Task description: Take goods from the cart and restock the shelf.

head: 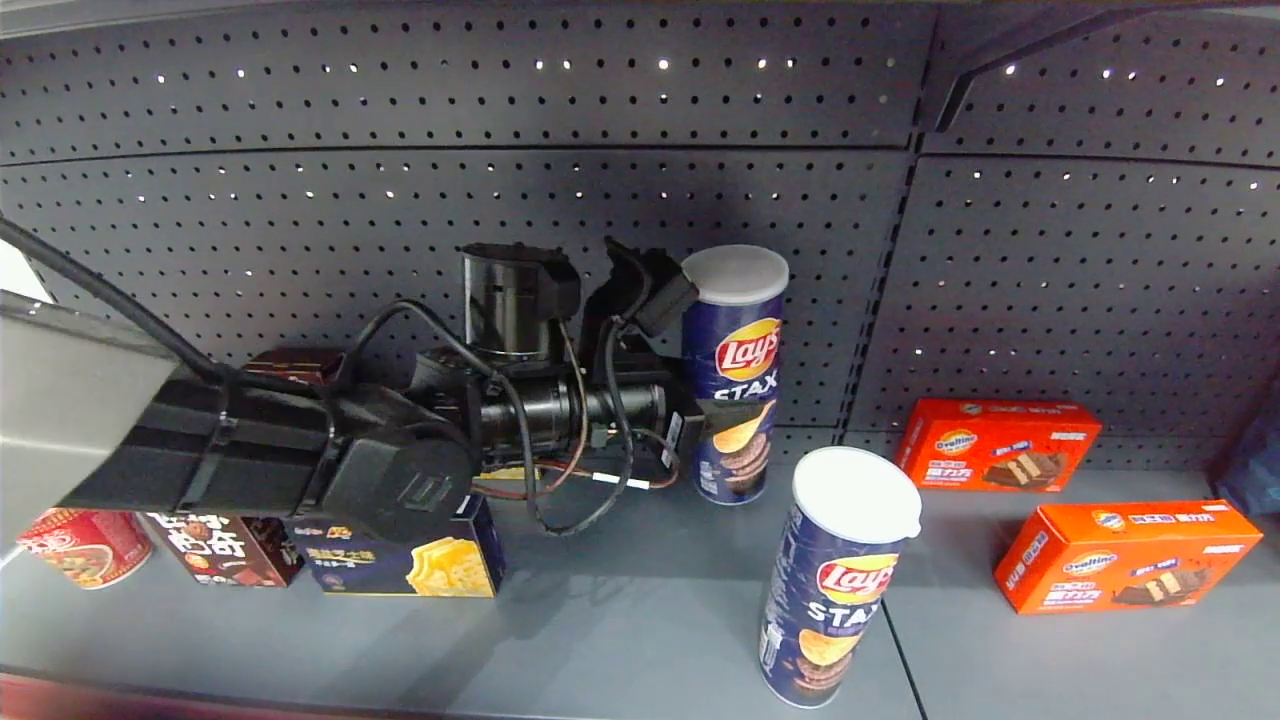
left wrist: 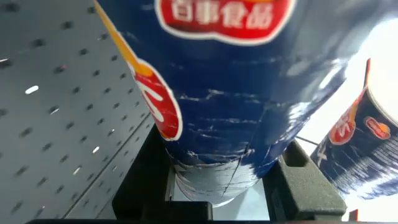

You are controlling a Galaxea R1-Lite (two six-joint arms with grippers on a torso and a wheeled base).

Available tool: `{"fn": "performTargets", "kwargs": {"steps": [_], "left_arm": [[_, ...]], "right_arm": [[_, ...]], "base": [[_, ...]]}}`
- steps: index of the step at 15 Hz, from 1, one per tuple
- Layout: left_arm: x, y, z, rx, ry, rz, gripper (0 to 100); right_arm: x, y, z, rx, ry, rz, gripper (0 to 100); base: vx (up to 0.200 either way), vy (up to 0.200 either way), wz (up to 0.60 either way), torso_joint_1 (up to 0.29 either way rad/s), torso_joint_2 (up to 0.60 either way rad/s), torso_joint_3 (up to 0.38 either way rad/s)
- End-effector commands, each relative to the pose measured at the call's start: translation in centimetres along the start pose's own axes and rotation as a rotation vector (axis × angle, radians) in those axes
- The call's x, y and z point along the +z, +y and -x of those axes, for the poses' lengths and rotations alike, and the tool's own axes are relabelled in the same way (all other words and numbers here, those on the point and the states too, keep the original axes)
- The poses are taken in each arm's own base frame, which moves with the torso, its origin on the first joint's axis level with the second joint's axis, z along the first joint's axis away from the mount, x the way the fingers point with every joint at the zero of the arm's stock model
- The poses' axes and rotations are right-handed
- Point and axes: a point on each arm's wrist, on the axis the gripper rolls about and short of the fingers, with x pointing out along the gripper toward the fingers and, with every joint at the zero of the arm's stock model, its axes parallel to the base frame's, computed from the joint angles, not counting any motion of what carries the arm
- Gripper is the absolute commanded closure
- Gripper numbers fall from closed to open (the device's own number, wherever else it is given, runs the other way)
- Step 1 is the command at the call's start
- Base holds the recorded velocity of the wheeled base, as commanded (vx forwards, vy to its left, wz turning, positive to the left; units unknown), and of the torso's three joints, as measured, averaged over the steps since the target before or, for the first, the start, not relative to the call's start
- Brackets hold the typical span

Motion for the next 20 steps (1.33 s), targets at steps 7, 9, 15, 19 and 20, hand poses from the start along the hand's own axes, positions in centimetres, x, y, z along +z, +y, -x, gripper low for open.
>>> {"fn": "performTargets", "kwargs": {"steps": [7,9,15,19,20], "left_arm": [[-4.1,3.7,-2.8,-0.041,0.047,-0.016,100],[-5.3,4.8,-3.4,-0.028,0.058,-0.039,100],[-5.0,6.5,-5.8,-0.065,0.027,-0.050,100],[-5.1,6.9,-6.6,-0.067,0.031,-0.050,100],[-5.0,6.9,-6.7,-0.068,0.028,-0.052,100]], "right_arm": [[0.0,0.0,0.0,0.000,0.002,0.000,0],[0.0,0.0,0.0,0.000,0.002,0.005,0],[0.0,0.0,0.0,0.003,0.000,0.006,0],[0.0,0.0,0.0,0.017,0.001,0.007,0],[0.0,0.0,0.0,0.015,0.001,0.007,0]], "base": [[0.000,0.000,0.00,0.000,0.00,0.000],[0.000,0.000,0.00,0.000,0.00,0.000],[0.000,0.000,0.00,0.000,0.00,0.000],[0.000,0.000,0.00,0.000,0.00,0.000],[0.000,0.000,0.00,0.000,0.00,0.000]]}}
